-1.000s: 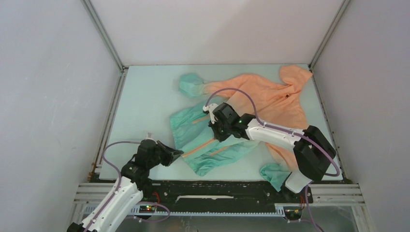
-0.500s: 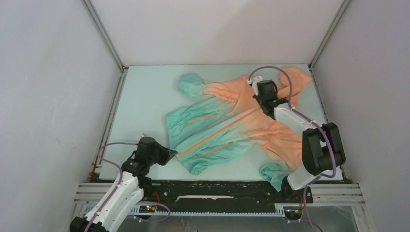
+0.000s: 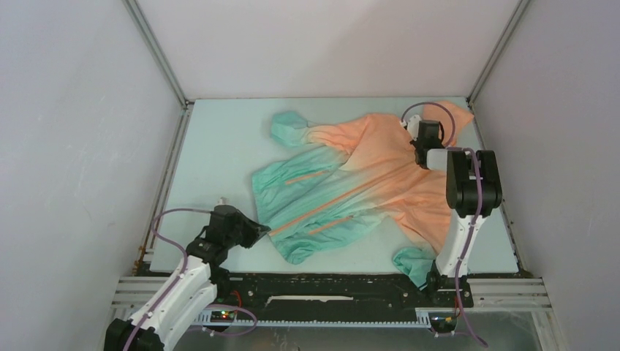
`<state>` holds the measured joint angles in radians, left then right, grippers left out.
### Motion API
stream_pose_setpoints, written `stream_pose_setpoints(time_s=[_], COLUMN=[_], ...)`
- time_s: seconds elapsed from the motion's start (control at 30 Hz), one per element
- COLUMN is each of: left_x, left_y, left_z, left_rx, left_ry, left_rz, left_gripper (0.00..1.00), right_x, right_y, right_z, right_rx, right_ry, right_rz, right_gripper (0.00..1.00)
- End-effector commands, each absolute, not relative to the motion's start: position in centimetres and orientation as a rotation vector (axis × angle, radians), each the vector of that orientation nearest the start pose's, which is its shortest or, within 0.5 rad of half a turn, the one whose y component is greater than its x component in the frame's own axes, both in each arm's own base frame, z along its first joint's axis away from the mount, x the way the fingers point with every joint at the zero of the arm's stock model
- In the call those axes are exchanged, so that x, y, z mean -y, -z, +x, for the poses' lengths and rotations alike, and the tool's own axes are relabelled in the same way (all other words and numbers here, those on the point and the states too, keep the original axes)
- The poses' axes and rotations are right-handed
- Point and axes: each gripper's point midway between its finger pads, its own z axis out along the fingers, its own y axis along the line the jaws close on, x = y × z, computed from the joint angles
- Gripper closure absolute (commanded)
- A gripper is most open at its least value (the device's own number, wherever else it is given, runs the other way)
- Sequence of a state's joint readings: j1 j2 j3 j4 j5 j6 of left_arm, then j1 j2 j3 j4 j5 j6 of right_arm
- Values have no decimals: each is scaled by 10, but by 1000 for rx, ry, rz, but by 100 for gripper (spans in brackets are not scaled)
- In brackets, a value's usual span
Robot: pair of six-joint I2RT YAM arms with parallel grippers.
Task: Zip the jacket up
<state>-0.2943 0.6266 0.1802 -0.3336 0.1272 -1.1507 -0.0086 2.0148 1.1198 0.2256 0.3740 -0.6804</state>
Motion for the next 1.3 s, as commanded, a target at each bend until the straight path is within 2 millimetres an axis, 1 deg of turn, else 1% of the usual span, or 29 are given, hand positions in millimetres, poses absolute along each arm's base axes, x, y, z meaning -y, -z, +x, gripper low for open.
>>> stream_pose_setpoints(time_s=[0.0,0.07,0.1,0.13,0.17,0.2,0.23,0.27,0.3,0.33,0.37,0.47,0.5,0.57,0.63,0.67,0.7,0.73,0.8,0.83,0.87,0.9,0.97,1.07,1.13,1.2,1.27], left_x=[92,91,92,93,95,95,95,96,95,95,95,92,87,80,75,74,74,78,87,98,102,103,101,90,81,72,66], left_y=[-15,-16,-16,-18,-21,-24,-28,-34,-38,-45,-52,-75,-86,-111,-143,-163,-187,-215,-270,-300,-325,-354,-398,-456,-489,-515,-534], left_z=[179,179,180,181,183,184,185,186,186,188,189,185,186,184,183,184,184,188,187,182,177,168,149,113,89,71,57], left_rx=[-2374,-2367,-2362,-2358,-2357,-2360,-2362,-2366,-2372,-2368,-2357,-2309,-2266,-2186,-2117,-2073,-2026,-1961,-1837,-1779,-1723,-1662,-1554,-1397,-1296,-1210,-1134], left_ry=[569,568,578,588,598,595,593,589,577,578,580,600,594,608,620,632,654,700,775,834,846,846,797,698,638,599,589], left_rz=[-974,-977,-978,-968,-952,-950,-952,-951,-955,-955,-957,-982,-984,-967,-890,-849,-781,-691,-512,-387,-283,-192,-30,143,204,221,216], left_gripper=[100,100,100,100,100,92,67,35,15,5,1,0,0,0,0,0,0,0,0,0,0,0,1,1,0,0,0], right_x=[145,150,145,136,125,114,105,84,71,60,52,14,-7,-43,-76,-88,-100,-106,-114,-114,-113,-111,-98,-67,-44,-24,-9], right_y=[-119,-124,-123,-128,-128,-130,-134,-137,-141,-147,-150,-161,-166,-176,-200,-222,-238,-254,-288,-304,-320,-335,-365,-411,-436,-459,-477], right_z=[541,544,544,546,542,535,524,514,501,486,470,422,405,369,329,306,285,267,232,216,200,185,159,125,106,88,73], right_rx=[-1955,-1941,-1969,-1988,-2032,-2066,-2097,-2114,-2139,-2164,-2192,-2294,-2329,-2380,-2353,-2294,-2255,-2212,-2107,-2052,-1995,-1940,-1823,-1648,-1560,-1476,-1403], right_ry=[1012,989,934,888,860,843,810,762,695,630,576,326,229,85,6,-50,-109,-163,-311,-386,-458,-521,-601,-640,-632,-613,-592], right_rz=[-391,-335,-300,-259,-220,-178,-131,-88,-37,11,84,263,277,224,107,60,4,-2,-16,-24,-27,-39,-32,-6,23,47,63], right_gripper=[100,100,100,100,98,82,58,42,30,6,1,0,0,0,0,0,0,0,1,0,0,1,0,0,0,0,0])
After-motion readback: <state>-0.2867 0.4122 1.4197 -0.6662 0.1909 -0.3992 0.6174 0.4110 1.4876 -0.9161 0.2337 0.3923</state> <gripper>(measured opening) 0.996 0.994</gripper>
